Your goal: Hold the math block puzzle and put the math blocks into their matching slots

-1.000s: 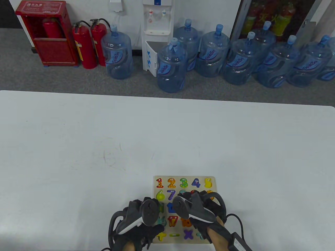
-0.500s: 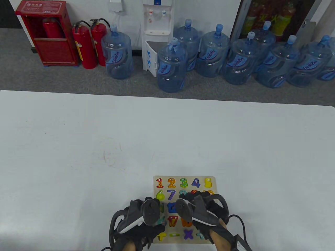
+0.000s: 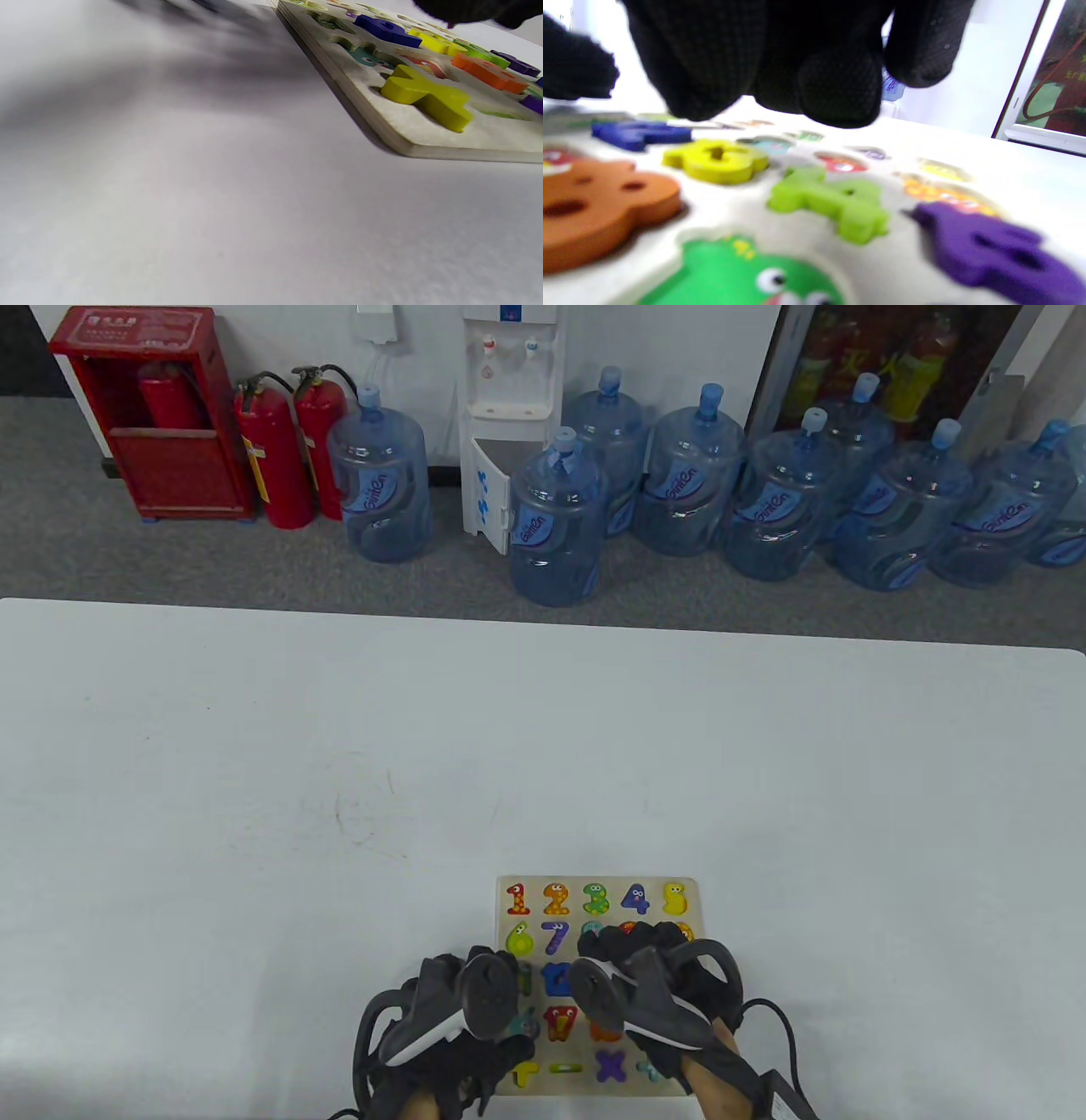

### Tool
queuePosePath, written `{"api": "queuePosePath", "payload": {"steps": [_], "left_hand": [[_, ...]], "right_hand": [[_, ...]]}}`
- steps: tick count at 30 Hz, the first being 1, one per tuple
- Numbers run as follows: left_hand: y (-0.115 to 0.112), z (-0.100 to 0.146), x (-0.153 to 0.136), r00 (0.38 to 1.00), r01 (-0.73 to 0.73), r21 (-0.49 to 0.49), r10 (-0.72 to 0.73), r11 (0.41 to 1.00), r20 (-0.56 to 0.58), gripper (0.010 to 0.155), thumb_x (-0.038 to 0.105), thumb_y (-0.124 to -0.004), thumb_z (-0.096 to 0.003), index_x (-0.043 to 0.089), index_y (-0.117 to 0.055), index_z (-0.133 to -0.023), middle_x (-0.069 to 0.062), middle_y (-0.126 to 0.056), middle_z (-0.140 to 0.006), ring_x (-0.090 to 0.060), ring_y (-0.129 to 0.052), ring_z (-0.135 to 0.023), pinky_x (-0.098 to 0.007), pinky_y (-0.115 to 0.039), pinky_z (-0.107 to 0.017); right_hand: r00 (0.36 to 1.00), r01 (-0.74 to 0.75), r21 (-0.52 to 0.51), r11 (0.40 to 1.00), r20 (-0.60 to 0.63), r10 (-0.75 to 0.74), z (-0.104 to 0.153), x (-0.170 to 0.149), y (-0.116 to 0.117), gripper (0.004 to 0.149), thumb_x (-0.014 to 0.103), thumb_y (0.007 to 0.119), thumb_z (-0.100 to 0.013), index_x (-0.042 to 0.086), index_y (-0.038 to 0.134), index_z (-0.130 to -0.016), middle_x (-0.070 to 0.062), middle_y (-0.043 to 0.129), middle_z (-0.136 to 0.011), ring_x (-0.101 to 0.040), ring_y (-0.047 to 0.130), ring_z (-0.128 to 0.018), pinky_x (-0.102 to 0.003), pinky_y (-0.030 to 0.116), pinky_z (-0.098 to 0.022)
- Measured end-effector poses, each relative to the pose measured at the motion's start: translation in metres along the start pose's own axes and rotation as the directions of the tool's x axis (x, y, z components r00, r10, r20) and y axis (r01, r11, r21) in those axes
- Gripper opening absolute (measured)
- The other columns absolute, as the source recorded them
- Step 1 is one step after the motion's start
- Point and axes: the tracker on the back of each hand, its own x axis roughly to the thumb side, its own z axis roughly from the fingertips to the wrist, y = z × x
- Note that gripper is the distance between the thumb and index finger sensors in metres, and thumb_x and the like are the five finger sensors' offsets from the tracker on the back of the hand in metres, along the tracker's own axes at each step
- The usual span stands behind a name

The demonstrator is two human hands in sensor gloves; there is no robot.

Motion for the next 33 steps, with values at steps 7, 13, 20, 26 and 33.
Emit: {"api": "queuePosePath", "payload": {"steps": [7, 13, 20, 26, 33], "left_hand": [[0.0, 0.0, -0.004, 1.0, -0.011, 0.015, 0.011, 1.0, -0.012, 0.084, 0.06, -0.065, -0.0363, 0.031, -0.027, -0.105, 0.002, -0.023, -0.112, -0.044, -0.029, -0.108, -0.07, -0.04, -0.073], [-0.002, -0.002, -0.006, 1.0, -0.014, -0.002, 0.014, 1.0, -0.026, 0.084, 0.06, -0.065, -0.0364, 0.031, -0.027, -0.105, 0.003, -0.022, -0.112, -0.043, -0.028, -0.108, -0.07, -0.04, -0.074], [-0.002, -0.001, -0.006, 1.0, -0.011, -0.002, 0.011, 1.0, -0.023, 0.084, 0.06, -0.065, -0.0364, 0.031, -0.027, -0.105, 0.002, -0.022, -0.112, -0.044, -0.028, -0.108, -0.07, -0.04, -0.074], [-0.002, -0.001, -0.006, 1.0, -0.01, -0.003, 0.01, 1.0, -0.021, 0.084, 0.06, -0.065, -0.0364, 0.031, -0.027, -0.105, 0.003, -0.022, -0.112, -0.043, -0.028, -0.108, -0.07, -0.04, -0.074], [-0.003, -0.001, -0.006, 1.0, -0.011, 0.0, 0.011, 1.0, -0.02, 0.084, 0.06, -0.065, -0.0363, 0.031, -0.027, -0.105, 0.002, -0.022, -0.112, -0.044, -0.028, -0.108, -0.07, -0.04, -0.074]], "right_hand": [[0.977, -0.039, 0.025, 0.999, -0.209, 0.044, 0.03, -0.091, 0.016, 0.064, 0.04, 0.08, -0.027, 0.031, 0.068, -0.089, 0.001, 0.07, -0.096, -0.02, 0.087, -0.075, -0.046, 0.071, -0.063], [0.913, 0.099, 0.089, 0.991, -0.405, -0.055, 0.063, -0.169, 0.036, 0.066, 0.041, 0.079, -0.028, 0.031, 0.065, -0.091, 0.001, 0.066, -0.099, -0.021, 0.084, -0.08, -0.046, 0.07, -0.064], [0.885, 0.184, 0.106, 0.977, -0.451, -0.117, 0.069, -0.184, 0.045, 0.068, 0.042, 0.078, -0.028, 0.032, 0.061, -0.092, 0.002, 0.061, -0.101, -0.021, 0.081, -0.082, -0.045, 0.071, -0.064], [0.89, 0.198, 0.107, 0.974, -0.436, -0.133, 0.068, -0.176, 0.043, 0.068, 0.043, 0.077, -0.028, 0.032, 0.061, -0.093, 0.002, 0.058, -0.102, -0.021, 0.08, -0.083, -0.044, 0.071, -0.064], [0.892, 0.199, 0.142, 0.97, -0.436, -0.119, 0.068, -0.174, 0.045, 0.069, 0.044, 0.077, -0.028, 0.032, 0.059, -0.093, 0.001, 0.056, -0.102, -0.021, 0.076, -0.085, -0.044, 0.07, -0.064]]}}
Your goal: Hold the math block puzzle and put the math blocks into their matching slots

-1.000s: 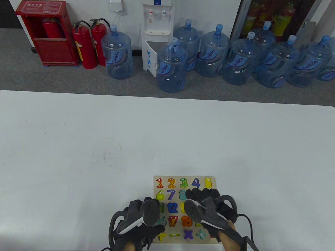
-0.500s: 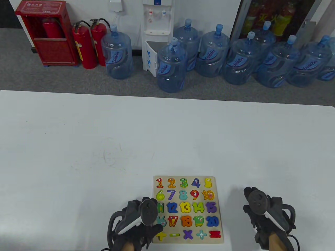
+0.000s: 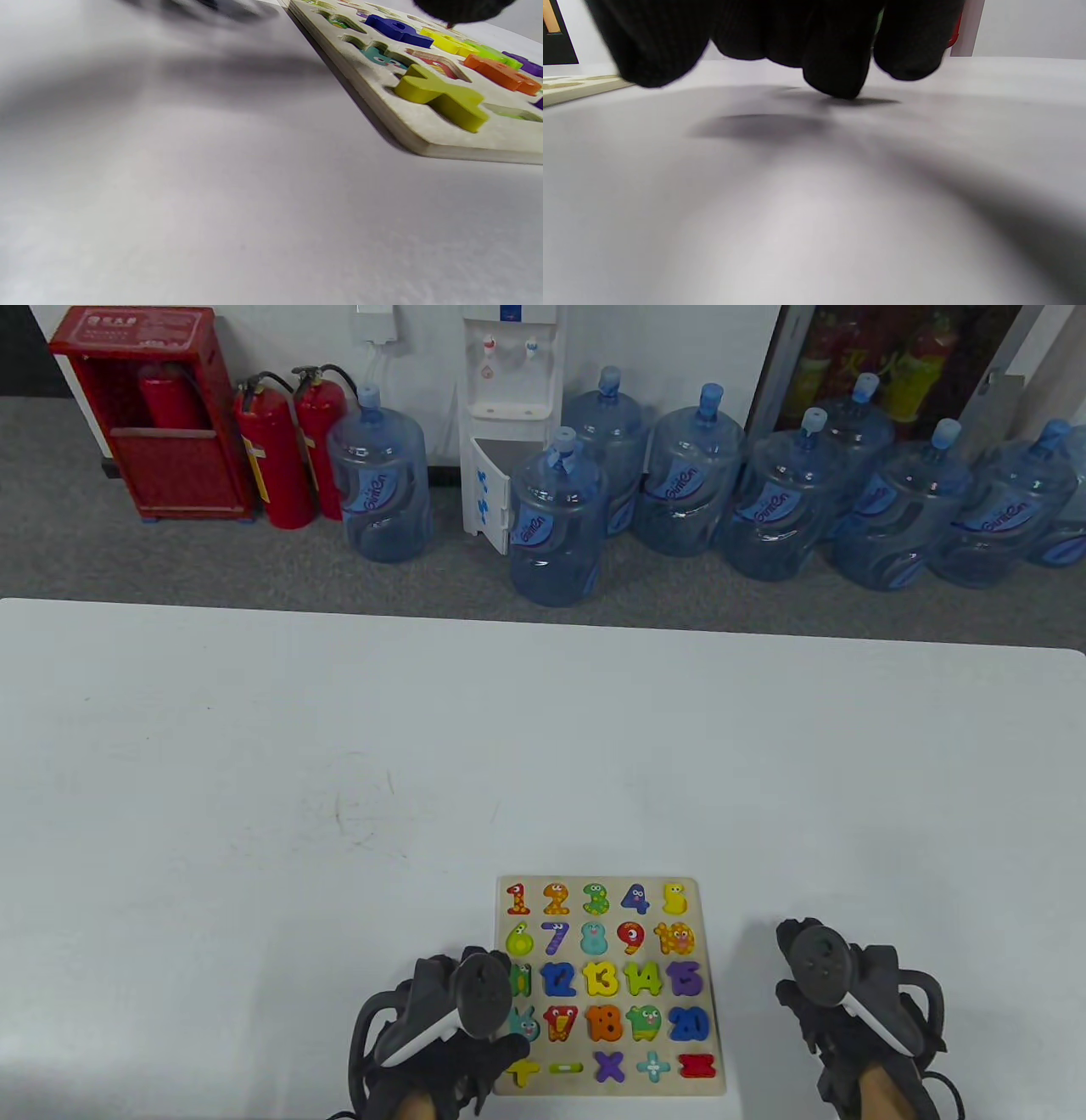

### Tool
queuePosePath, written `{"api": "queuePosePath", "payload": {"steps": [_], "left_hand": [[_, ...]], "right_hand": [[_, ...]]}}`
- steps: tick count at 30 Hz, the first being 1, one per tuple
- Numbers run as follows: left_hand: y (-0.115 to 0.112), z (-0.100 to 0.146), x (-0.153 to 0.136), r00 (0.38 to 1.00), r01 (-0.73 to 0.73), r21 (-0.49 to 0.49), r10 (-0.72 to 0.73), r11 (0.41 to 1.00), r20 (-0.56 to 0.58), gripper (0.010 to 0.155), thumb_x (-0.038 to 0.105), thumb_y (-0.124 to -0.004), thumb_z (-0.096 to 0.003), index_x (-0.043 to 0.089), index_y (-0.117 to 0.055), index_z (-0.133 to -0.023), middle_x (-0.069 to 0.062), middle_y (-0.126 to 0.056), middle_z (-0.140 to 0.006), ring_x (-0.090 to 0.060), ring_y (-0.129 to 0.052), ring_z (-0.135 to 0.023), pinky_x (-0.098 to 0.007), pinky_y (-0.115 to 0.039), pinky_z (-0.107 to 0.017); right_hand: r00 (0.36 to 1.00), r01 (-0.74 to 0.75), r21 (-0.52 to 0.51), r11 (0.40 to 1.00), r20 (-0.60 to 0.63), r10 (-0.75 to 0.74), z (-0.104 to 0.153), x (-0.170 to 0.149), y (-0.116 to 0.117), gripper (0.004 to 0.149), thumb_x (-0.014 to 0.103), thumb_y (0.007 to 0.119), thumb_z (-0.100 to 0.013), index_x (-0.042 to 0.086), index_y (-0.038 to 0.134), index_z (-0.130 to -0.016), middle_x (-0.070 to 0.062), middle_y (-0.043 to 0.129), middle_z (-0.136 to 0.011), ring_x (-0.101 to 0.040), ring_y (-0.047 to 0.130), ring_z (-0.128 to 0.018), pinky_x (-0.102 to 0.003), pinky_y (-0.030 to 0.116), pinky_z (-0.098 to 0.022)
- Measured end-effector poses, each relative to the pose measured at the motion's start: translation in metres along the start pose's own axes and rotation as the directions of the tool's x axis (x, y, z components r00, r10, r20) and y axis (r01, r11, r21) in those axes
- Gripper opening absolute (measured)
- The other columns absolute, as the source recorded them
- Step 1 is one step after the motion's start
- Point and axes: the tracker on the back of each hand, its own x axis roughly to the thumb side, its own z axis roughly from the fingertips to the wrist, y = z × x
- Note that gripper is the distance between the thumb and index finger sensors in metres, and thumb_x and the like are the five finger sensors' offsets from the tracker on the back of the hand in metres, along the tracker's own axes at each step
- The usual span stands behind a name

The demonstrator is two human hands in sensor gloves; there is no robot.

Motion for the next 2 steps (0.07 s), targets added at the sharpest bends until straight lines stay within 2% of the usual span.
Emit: {"api": "queuePosePath", "payload": {"steps": [2], "left_hand": [[0.0, 0.0001, -0.0001, 1.0, 0.0, 0.002, 0.0, 1.0, -0.001, 0.084, 0.06, -0.065, -0.0363, 0.031, -0.027, -0.105, 0.002, -0.022, -0.112, -0.044, -0.028, -0.107, -0.07, -0.04, -0.074]], "right_hand": [[1.0, -0.003, 0.005, 1.0, 0.006, 0.003, 0.0003, 0.0021, 0.0001, 0.069, 0.044, 0.077, -0.027, 0.032, 0.059, -0.093, 0.001, 0.056, -0.102, -0.023, 0.076, -0.086, -0.044, 0.07, -0.064]]}}
